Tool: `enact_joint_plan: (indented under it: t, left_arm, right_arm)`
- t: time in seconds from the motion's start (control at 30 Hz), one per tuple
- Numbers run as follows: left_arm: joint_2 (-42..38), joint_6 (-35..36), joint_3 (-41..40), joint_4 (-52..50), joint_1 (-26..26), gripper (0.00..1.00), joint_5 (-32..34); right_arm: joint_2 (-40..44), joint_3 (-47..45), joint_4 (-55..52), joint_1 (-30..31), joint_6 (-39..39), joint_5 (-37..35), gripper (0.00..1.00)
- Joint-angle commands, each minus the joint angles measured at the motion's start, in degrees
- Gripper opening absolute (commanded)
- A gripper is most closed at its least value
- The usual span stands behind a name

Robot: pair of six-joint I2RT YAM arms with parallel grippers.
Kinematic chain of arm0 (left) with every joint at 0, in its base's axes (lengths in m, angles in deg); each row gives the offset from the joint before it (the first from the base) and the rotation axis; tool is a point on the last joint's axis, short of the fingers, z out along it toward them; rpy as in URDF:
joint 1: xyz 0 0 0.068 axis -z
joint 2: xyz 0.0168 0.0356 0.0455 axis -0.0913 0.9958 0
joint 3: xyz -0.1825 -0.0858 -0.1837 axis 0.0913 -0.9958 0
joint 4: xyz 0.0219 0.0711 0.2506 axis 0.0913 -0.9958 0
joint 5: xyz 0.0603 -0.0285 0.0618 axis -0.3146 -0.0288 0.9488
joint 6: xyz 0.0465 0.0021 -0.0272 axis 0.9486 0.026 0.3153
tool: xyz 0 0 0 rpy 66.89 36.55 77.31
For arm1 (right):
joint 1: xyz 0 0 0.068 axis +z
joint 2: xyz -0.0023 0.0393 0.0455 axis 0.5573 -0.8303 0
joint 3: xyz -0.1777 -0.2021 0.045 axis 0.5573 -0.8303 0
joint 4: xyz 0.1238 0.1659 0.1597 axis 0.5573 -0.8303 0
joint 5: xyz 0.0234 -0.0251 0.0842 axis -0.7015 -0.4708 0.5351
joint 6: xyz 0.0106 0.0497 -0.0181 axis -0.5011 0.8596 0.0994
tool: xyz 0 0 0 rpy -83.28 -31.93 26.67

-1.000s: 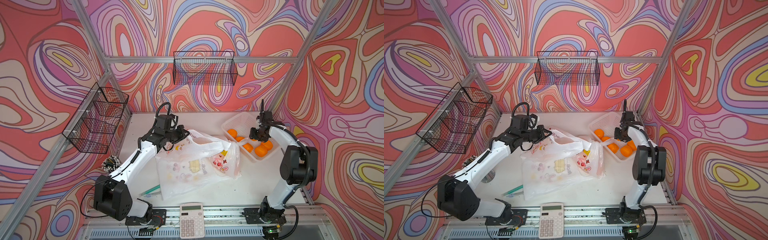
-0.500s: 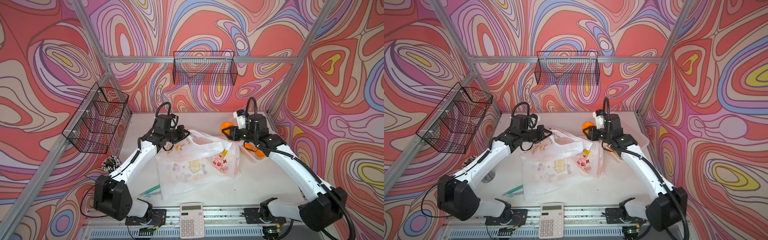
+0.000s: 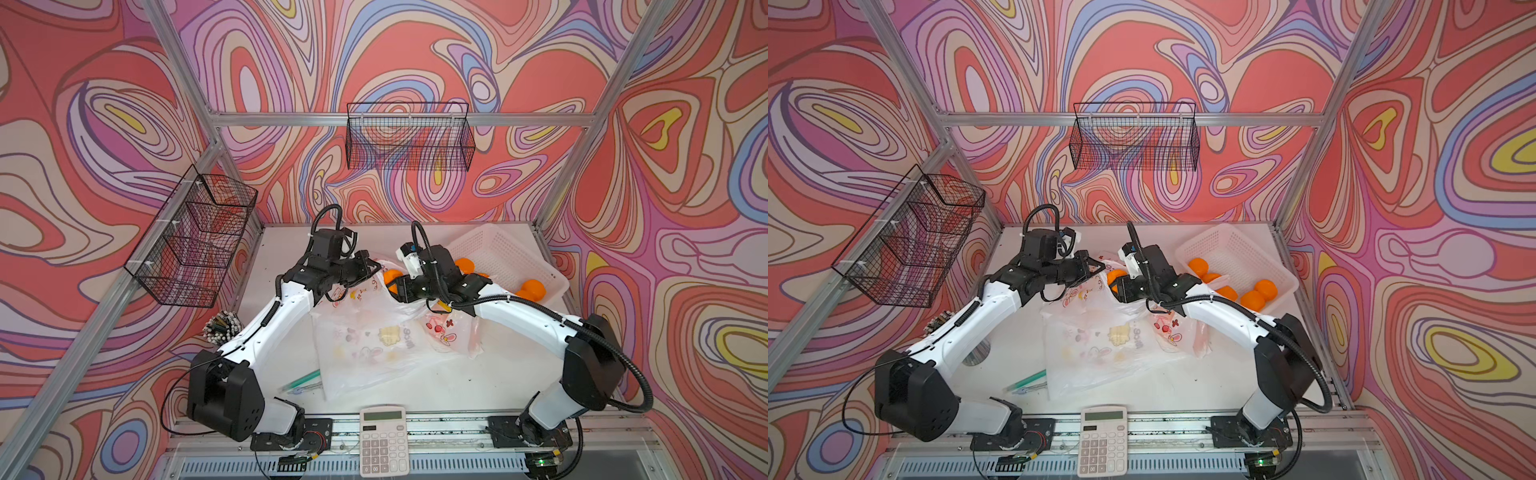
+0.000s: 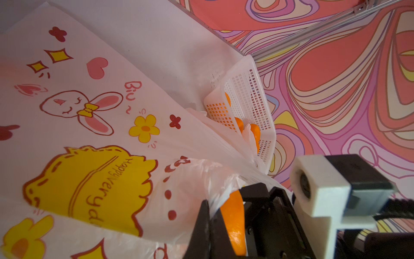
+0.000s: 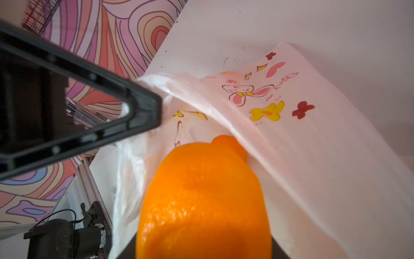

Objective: Place the oranges into plastic bags & tie knots
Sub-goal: Place the orange in the plastic bag, then pick up the orange from the basket.

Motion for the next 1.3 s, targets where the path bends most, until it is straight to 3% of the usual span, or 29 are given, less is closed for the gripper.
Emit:
enact_joint_plan:
  t: [0.0, 0.2, 0.8, 0.93, 1.03, 1.27]
  left_arm:
    - [-1.32, 0.13, -0.40, 0.19, -0.23, 0.00, 0.93]
    - [-1.23, 0.30, -0.48, 0.18, -0.28, 0.00, 0.84]
    - [-1.04, 1.80, -3.03, 1.24, -0.27, 0.00, -0.10]
    - [-1.34, 1.58, -2.97, 0.96, -0.30, 0.00, 0.99]
    - [-1.62, 1.67, -2.70, 0.85, -0.36, 0.00, 1.54]
    - [-1.71, 1.62, -2.45, 0.83, -0.48, 0.00, 1.81]
  right_arm:
    - [-3.26, 3.06, 2.94, 0.25, 0.64, -2.18, 0.57]
    - [-2.86, 3.98, 2.02, 0.25, 0.02, -4.05, 0.77]
    - [8.22, 7.10, -5.49, 0.17, -1.65, -11.11, 0.74]
    - [12.57, 7.13, -10.26, -0.87, -4.37, -17.35, 0.81]
    - [16.18, 5.28, -13.95, -5.62, -5.28, -19.11, 0.85]
    - [20.05, -0.48, -22.79, -25.09, -9.62, -16.44, 0.90]
